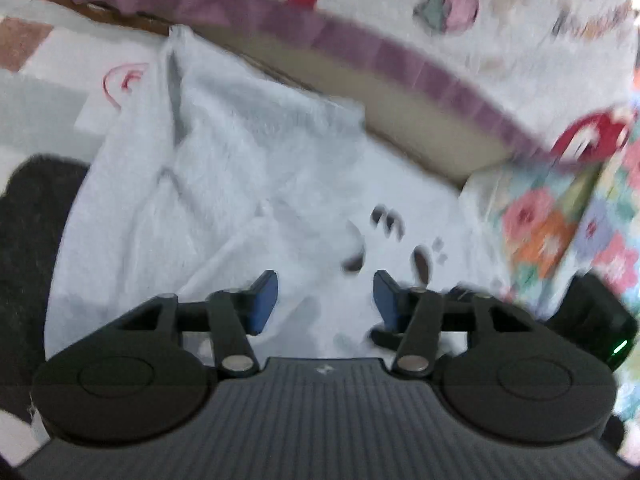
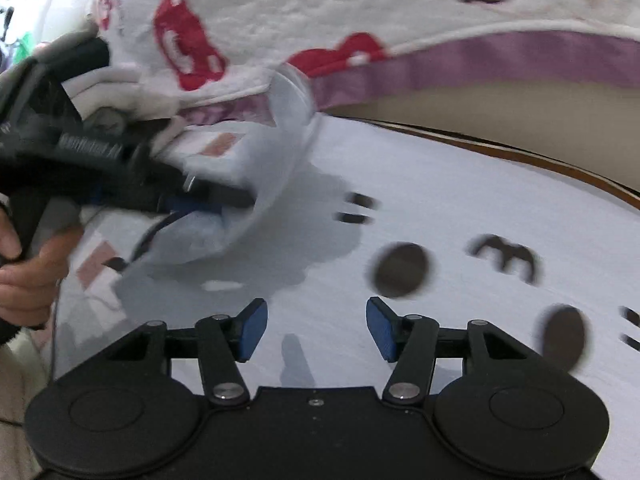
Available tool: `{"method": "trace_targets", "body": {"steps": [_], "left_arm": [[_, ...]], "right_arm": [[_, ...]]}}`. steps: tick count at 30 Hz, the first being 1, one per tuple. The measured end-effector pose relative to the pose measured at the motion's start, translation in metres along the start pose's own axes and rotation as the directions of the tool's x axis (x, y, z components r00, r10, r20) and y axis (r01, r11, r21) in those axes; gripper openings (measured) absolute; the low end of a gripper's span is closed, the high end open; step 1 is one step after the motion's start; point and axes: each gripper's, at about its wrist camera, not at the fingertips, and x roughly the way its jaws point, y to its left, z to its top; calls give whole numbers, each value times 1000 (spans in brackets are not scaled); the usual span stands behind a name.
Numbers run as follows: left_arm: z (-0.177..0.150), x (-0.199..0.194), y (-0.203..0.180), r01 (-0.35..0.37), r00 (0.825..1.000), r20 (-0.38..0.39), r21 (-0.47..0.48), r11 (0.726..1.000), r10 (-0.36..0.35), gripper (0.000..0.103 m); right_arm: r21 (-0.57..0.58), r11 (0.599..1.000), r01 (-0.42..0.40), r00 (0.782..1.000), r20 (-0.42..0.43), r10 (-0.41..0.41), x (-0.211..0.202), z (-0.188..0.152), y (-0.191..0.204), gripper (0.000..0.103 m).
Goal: Fold clothes
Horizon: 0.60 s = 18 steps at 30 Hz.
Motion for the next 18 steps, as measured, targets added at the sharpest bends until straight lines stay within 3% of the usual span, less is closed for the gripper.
{"method": "trace_targets", "body": {"steps": [4, 6, 8, 10, 13, 14, 17, 18], "left_arm": [[1, -37, -9, -38, 997, 70, 94, 995, 31, 57], [0, -63, -5, -109, 987, 132, 123, 986, 92, 65], [-2, -77, 3, -219, 967, 171, 172, 961, 189, 65], [-7, -83, 12, -298, 948, 175, 203, 933, 265, 65], [-20, -86, 18, -298, 953, 133, 265, 917, 271, 66], [-29, -86, 12, -298, 954, 126, 324, 898, 271, 67], [-52, -79, -8, -352, 935, 144, 482, 803, 323, 68], [-54, -73, -12, -351, 934, 134, 505, 789, 330, 68]], "right_arm": [[72, 997, -34, 999, 38, 31, -11, -2, -7, 60], [67, 997, -26, 999, 35, 23, -6, 2, -7, 60], [53, 999, -3, 1000, 18, 2, 3, 11, -9, 60], [26, 1000, 9, 1000, 6, -9, 10, 21, -6, 60], [-46, 999, -20, 1000, -7, 19, 21, 35, 7, 60], [-68, 997, -20, 1000, -17, 19, 25, 38, 13, 60], [-105, 994, -36, 999, -40, 32, 35, 43, 28, 60], [-131, 991, -38, 999, -41, 33, 37, 45, 33, 60]]}}
